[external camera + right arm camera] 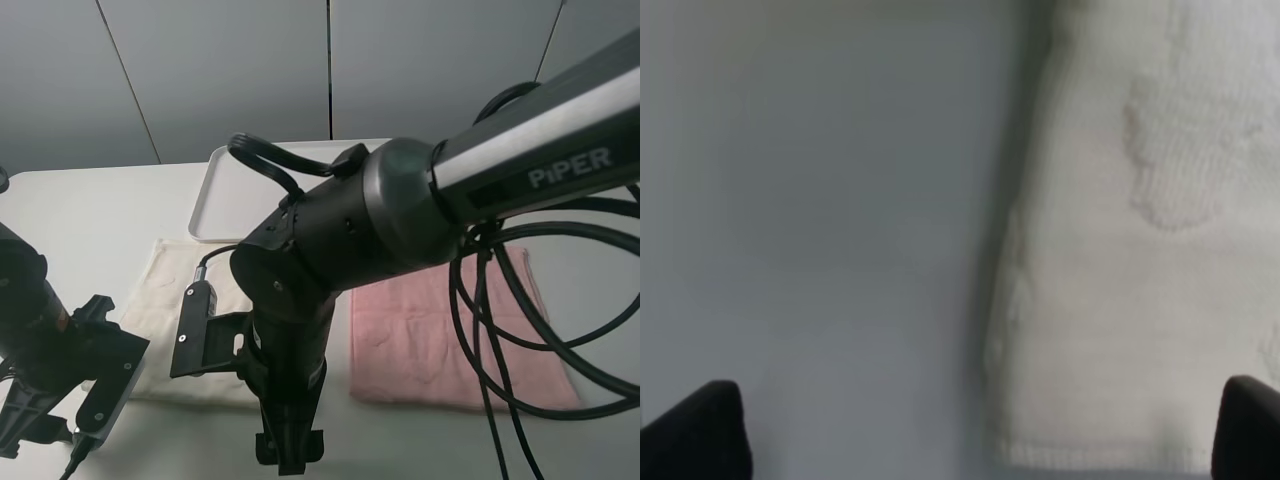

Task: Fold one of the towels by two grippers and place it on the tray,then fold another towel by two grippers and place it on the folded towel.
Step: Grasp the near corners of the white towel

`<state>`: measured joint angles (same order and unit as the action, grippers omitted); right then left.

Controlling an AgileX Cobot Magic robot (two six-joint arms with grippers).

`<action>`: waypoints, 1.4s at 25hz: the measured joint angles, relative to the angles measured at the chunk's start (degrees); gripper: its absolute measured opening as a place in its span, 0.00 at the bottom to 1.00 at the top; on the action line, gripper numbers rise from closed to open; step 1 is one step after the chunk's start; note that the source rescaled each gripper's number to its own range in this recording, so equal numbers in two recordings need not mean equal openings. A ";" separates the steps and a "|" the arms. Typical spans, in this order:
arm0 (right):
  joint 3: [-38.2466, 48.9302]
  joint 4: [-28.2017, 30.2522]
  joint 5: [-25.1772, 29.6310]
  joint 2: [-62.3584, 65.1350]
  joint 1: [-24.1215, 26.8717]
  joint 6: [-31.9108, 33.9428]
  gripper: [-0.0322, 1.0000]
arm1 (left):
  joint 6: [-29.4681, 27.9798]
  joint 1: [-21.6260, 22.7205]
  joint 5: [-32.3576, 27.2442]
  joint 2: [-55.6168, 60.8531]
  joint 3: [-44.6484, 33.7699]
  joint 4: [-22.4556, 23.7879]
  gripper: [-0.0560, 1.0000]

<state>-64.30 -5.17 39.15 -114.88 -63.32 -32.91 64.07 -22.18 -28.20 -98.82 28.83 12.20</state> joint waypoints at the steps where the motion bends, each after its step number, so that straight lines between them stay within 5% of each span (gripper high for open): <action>1: -0.22 0.00 0.00 -0.58 0.00 0.33 1.00 | -0.25 0.00 0.00 0.00 0.00 0.00 0.99; 26: -1.69 3.29 -0.13 -4.74 0.00 6.41 0.99 | -0.95 0.00 0.22 0.00 0.00 0.00 0.99; 29: -1.69 4.55 -0.85 -4.95 0.00 6.93 0.82 | -0.95 0.00 0.22 0.00 0.00 0.00 0.99; 35: -1.76 6.03 -1.85 -5.17 0.00 8.04 0.25 | -1.06 0.00 0.58 0.00 0.00 0.00 0.99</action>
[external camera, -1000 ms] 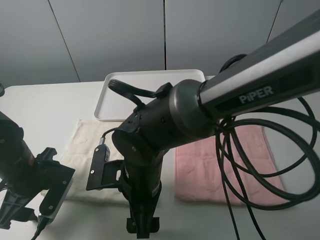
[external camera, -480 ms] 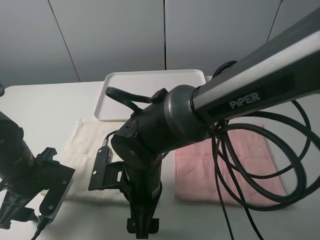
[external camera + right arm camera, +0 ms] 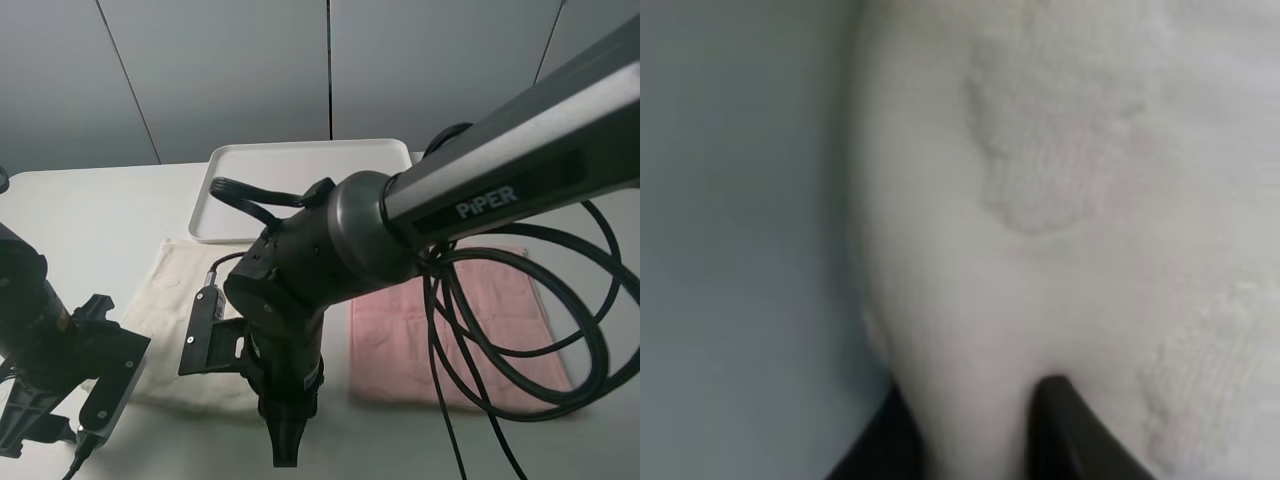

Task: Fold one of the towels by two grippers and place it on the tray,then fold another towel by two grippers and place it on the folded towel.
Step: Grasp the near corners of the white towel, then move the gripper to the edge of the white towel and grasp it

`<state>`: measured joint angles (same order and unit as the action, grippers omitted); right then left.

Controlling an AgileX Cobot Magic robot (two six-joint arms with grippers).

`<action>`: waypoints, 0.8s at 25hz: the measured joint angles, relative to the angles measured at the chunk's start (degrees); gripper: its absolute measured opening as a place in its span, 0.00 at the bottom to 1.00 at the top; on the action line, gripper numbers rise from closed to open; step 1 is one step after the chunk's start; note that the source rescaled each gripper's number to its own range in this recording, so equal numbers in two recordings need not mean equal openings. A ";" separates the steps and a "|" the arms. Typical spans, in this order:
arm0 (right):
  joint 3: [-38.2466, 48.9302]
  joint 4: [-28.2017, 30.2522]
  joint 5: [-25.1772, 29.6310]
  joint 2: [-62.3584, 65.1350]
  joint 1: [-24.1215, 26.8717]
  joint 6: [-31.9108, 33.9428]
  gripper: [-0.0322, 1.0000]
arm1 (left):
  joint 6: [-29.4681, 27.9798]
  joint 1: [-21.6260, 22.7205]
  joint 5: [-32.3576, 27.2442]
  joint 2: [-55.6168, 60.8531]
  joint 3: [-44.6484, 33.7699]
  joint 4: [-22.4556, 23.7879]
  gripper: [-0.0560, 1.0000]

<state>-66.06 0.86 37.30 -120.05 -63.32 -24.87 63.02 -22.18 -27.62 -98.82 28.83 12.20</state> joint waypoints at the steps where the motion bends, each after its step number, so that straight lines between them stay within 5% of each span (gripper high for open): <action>1: -0.05 0.00 -0.16 -0.04 0.00 0.13 0.17 | 0.00 0.00 0.00 -0.05 0.00 0.00 0.99; 3: -0.14 0.00 -0.16 -0.16 0.00 0.24 0.06 | 0.00 0.00 0.14 -0.05 0.00 0.00 0.99; 10: -0.49 0.00 0.39 -0.47 0.00 0.24 0.05 | -0.94 0.00 2.47 -0.05 0.00 0.67 0.95; 13: -0.49 0.00 0.42 -0.47 0.00 0.24 0.05 | -1.63 0.00 4.01 -0.27 0.00 2.44 0.73; 18: -0.49 0.00 0.52 -0.47 0.00 0.24 0.05 | -1.63 0.00 5.47 -0.39 0.08 4.06 0.19; 20: -0.49 0.00 0.52 -0.47 0.00 0.59 0.05 | -1.63 0.00 6.03 -0.49 0.08 4.49 0.08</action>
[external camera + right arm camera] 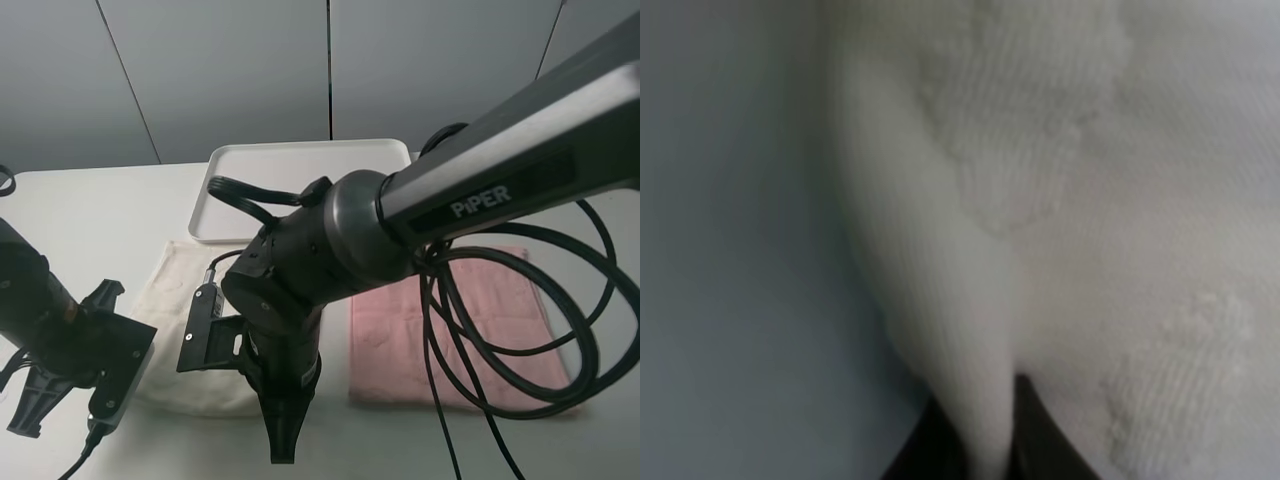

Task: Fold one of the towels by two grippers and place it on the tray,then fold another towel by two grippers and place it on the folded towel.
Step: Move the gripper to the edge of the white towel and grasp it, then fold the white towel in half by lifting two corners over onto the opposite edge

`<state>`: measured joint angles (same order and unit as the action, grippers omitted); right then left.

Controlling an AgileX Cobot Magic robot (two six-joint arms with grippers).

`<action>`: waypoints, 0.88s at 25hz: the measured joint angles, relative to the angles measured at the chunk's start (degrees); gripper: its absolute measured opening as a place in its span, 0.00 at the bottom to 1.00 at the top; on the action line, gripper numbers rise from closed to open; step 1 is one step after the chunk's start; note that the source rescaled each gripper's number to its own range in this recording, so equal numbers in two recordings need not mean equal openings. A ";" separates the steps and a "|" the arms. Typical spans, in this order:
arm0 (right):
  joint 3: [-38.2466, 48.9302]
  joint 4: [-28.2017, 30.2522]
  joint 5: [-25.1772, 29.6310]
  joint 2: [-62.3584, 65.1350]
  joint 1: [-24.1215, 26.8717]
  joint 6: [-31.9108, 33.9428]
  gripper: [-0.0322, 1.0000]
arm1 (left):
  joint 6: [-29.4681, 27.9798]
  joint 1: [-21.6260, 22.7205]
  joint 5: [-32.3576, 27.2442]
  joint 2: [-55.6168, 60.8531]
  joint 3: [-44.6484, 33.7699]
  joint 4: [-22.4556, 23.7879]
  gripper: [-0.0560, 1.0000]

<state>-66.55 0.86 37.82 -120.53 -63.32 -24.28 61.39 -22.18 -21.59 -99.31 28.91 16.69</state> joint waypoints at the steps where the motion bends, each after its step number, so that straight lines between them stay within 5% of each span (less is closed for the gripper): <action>1: 0.00 0.00 0.00 0.00 0.00 0.29 0.05 | 0.00 0.00 0.05 0.00 0.00 0.00 0.06; 8: 0.11 -0.23 0.13 0.76 0.00 0.92 0.05 | -3.97 0.00 0.42 1.07 0.00 -0.74 0.06; 22: 0.63 -0.45 7.22 10.40 0.00 8.13 0.05 | -6.78 0.00 -7.20 18.10 -0.47 -15.50 0.05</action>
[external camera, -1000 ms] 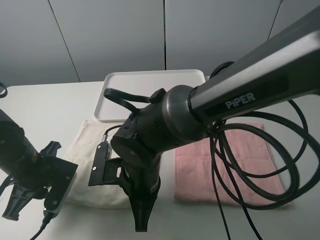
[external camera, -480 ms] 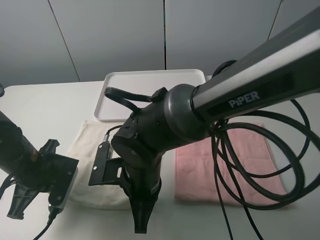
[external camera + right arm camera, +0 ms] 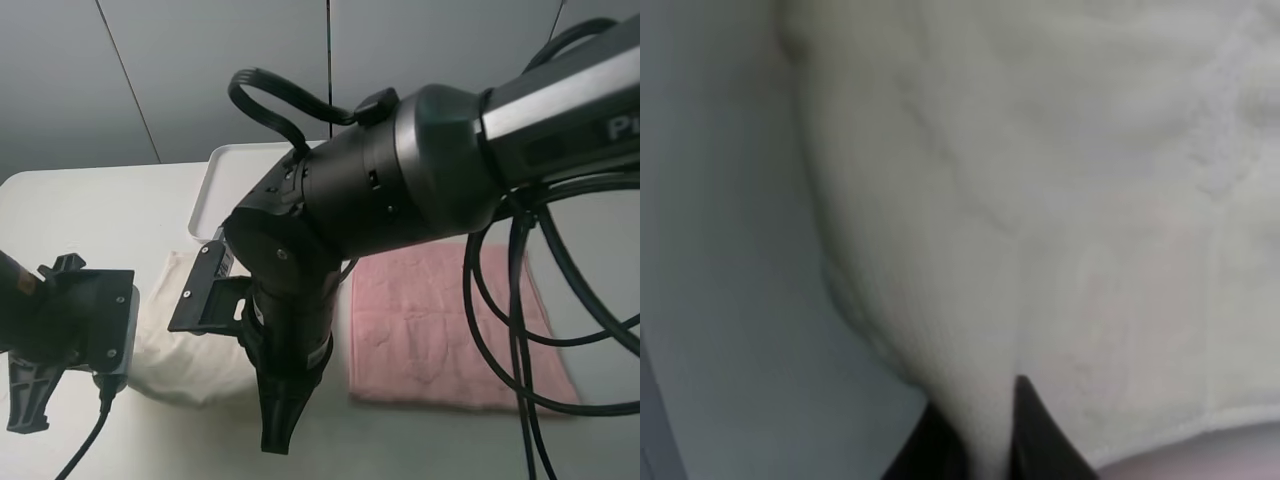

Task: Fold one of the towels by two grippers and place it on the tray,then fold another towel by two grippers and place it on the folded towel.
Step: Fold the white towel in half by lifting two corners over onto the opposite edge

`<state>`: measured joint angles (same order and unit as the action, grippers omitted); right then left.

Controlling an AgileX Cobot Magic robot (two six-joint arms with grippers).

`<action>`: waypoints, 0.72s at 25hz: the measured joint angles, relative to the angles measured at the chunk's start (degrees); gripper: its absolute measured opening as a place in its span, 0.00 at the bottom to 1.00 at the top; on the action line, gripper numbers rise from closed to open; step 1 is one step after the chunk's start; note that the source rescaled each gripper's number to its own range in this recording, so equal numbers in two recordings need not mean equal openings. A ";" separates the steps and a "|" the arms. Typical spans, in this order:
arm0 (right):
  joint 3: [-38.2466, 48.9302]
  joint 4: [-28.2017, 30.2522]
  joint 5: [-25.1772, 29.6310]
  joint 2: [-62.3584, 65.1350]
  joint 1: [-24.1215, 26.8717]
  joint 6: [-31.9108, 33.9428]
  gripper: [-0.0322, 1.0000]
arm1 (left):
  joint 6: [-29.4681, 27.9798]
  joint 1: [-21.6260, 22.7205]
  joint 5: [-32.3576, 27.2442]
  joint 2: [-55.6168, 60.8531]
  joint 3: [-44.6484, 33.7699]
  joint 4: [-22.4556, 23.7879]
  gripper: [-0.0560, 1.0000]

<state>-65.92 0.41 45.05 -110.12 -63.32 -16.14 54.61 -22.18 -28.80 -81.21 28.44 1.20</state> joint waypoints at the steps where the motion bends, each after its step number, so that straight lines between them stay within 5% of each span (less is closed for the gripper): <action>1: 0.00 0.24 -0.05 0.42 0.00 1.33 0.05 | -1.42 0.00 0.40 0.98 0.00 -0.15 0.05; 6: 0.00 0.92 0.17 3.02 0.00 7.22 0.05 | -10.09 0.00 3.10 2.87 0.00 -0.78 0.05; 18: 0.00 14.19 -1.53 3.37 0.00 25.58 0.05 | -22.51 0.00 13.09 2.76 0.00 0.04 0.05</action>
<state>-65.92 14.60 43.52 -106.76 -63.32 9.43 32.10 -22.18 -15.71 -78.45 28.44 1.23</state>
